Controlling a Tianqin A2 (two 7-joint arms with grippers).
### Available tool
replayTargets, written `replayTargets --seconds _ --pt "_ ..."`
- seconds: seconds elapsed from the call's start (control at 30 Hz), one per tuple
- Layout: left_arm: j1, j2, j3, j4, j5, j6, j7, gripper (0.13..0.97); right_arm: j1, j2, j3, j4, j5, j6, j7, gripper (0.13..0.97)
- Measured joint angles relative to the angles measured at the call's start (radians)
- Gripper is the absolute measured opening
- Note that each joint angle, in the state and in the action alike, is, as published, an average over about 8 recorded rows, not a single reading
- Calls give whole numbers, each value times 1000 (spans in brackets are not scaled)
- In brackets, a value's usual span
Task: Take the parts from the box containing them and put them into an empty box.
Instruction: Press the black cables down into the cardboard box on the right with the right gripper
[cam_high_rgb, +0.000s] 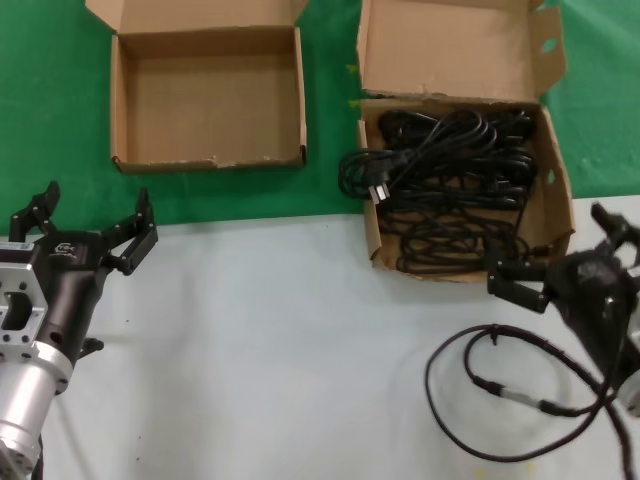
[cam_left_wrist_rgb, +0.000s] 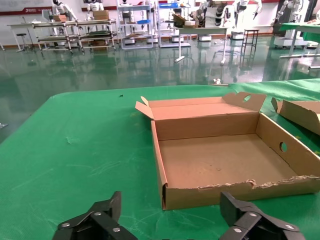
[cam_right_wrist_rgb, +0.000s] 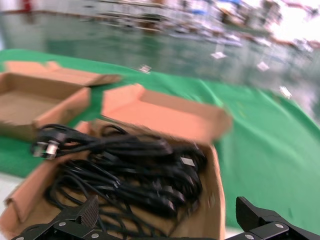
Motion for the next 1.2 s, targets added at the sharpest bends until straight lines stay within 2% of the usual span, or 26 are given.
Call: replayTargets --seconds 0.17,0.33,0.43,0.5,0.73,1.03,1.2 --pt "0 0 0 0 0 0 0 729 39 127 -49 44 -93 -62 -26 966" --pt "0 0 0 0 0 0 0 599 120 241 -95 68 -255 -174 -65 966" --pt "0 0 0 0 0 0 0 522 184 282 -125 70 -350 -250 -97 966" --pt "0 0 0 0 0 0 0 498 231 298 -147 64 -396 -297 -119 966" --pt "0 0 0 0 0 0 0 332 393 296 -227 -2 -456 -414 -211 966" --pt "0 0 0 0 0 0 0 208 526 228 -298 -76 -549 -472 -278 958" --pt "0 0 0 0 0 0 0 179 570 188 -324 -109 -597 -486 -296 940"
